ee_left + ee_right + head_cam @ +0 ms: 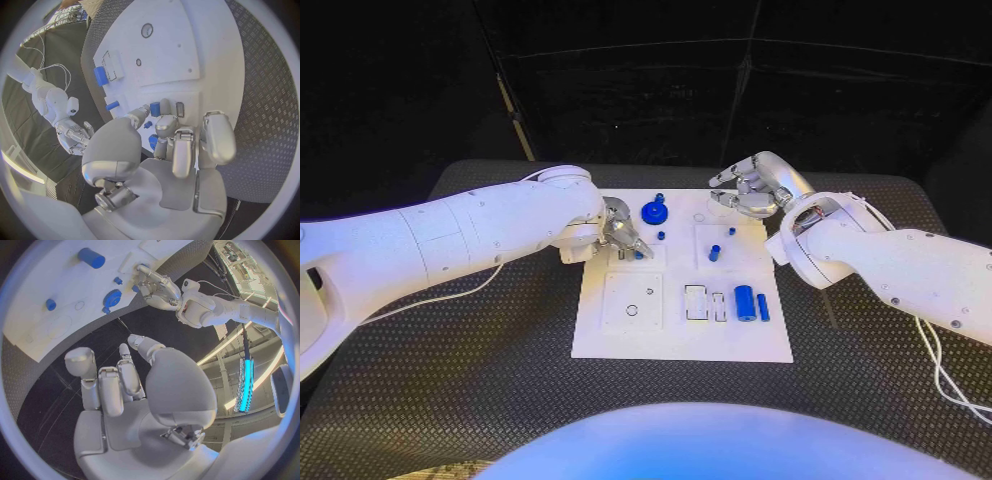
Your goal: Assemble the parts on the task board
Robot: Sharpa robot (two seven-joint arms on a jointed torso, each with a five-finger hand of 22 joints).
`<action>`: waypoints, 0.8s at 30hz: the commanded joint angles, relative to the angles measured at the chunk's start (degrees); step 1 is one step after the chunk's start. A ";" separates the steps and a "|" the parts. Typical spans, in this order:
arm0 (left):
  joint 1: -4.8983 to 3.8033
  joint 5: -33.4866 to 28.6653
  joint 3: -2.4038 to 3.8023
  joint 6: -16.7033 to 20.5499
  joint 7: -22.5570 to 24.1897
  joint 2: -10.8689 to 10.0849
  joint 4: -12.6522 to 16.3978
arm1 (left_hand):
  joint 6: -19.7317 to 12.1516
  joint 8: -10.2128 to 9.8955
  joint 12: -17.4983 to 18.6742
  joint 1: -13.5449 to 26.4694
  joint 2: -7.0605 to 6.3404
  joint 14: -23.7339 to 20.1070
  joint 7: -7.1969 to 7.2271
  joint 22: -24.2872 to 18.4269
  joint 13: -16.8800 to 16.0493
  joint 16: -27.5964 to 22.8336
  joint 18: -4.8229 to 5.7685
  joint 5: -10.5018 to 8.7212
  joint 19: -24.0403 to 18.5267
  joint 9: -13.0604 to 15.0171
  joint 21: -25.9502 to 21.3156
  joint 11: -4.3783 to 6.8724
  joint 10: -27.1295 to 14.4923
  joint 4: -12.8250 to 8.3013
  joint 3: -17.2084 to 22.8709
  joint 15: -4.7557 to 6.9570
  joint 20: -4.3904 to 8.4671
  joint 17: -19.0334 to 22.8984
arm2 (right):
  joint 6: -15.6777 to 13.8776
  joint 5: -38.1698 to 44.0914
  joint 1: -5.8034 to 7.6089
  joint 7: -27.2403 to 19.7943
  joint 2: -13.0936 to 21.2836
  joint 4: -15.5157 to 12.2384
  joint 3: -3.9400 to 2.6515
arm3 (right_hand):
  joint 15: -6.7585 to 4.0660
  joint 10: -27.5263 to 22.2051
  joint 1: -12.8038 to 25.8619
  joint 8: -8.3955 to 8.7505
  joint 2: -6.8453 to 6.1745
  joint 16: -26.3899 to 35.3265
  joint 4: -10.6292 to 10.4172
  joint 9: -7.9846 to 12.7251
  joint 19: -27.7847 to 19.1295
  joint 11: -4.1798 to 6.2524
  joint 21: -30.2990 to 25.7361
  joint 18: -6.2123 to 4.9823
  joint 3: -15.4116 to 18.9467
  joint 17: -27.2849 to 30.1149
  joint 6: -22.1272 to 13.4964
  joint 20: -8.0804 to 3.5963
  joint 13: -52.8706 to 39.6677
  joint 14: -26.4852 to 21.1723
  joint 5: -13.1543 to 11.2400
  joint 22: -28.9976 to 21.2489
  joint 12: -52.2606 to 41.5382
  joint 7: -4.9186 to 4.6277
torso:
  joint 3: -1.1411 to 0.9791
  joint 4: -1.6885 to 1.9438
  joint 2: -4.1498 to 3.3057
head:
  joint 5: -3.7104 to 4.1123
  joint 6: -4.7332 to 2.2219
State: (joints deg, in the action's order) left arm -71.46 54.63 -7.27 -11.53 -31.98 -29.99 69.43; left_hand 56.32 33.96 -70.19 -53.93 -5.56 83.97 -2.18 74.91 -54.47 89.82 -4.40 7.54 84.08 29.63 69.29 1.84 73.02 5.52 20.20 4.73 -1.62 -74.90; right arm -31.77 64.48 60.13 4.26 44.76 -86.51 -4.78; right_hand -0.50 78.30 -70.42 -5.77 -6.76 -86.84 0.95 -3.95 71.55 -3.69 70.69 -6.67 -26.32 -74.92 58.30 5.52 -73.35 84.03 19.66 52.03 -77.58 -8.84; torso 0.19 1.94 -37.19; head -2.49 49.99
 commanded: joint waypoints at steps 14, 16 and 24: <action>-0.12 0.51 1.30 0.66 0.05 -1.88 1.51 | 0.26 -0.46 -0.42 -0.10 1.17 6.03 -0.02 10.41 -0.43 0.18 0.89 -2.12 1.66 -0.28 0.23 -0.15 -0.14 4.86 -9.44 0.29 0.36 -15.10 | 0.09 -0.25 0.11 -0.47 -0.03 0.01 -0.05 | -0.08 -0.54 -0.38 -0.30 -0.15 0.33 -0.05 0.09 -0.42 -0.07 -0.35 -0.53 0.42 -8.99 -0.67 -0.04 0.14 4.58 0.40 -0.14 0.46 -0.04 | 0.02 -0.03 -0.10 | 0.05 0.01; -0.12 0.35 1.95 0.68 0.09 -2.08 1.80 | 0.26 -0.47 -0.44 -0.37 1.28 6.03 -0.02 10.39 -0.48 0.18 0.88 -2.12 1.65 -0.29 0.16 -0.14 -0.13 5.13 -10.04 0.29 0.36 -15.10 | 0.08 -0.28 0.11 -0.49 -0.02 0.03 -0.05 | -0.08 -0.54 -0.38 -0.30 -0.15 0.33 -0.05 0.09 -0.42 -0.07 -0.35 -0.53 0.42 -8.99 -0.67 -0.04 0.14 4.58 0.40 -0.14 0.46 -0.04 | 0.01 0.01 -0.07 | 0.09 0.01; -0.17 -0.44 6.68 -1.92 0.38 -4.16 3.58 | -0.51 -0.98 1.19 -2.94 1.69 6.03 -0.33 9.84 1.95 0.18 0.50 -1.98 1.13 -0.51 -2.20 -0.40 -1.78 4.96 -11.75 0.11 0.26 -15.10 | 0.09 -0.34 0.10 -0.54 0.04 0.14 -0.04 | -0.07 -0.55 -0.38 -0.25 -0.16 0.32 -0.08 0.12 -0.43 -0.10 -0.36 -0.53 0.47 -9.02 -0.79 -0.03 0.12 4.58 0.41 -0.14 0.46 -0.07 | -0.02 0.09 0.01 | -0.03 0.01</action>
State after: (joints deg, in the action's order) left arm -71.49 54.62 -0.46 -11.62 -31.92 -33.96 72.86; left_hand 55.82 32.99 -68.87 -56.71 -3.82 83.97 -2.61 74.91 -52.25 89.82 -4.40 5.75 84.08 29.08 66.99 1.38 71.09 10.37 8.59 4.72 -1.63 -74.90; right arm -31.78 64.33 60.12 4.18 44.79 -86.32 -4.78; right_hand -0.50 78.09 -70.42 -5.77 -6.76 -86.85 0.79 -3.89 71.55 -3.89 70.54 -6.67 -26.17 -74.91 57.90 5.52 -73.27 84.03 19.85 51.96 -77.36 -8.85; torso 0.19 1.95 -37.24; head -2.43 49.99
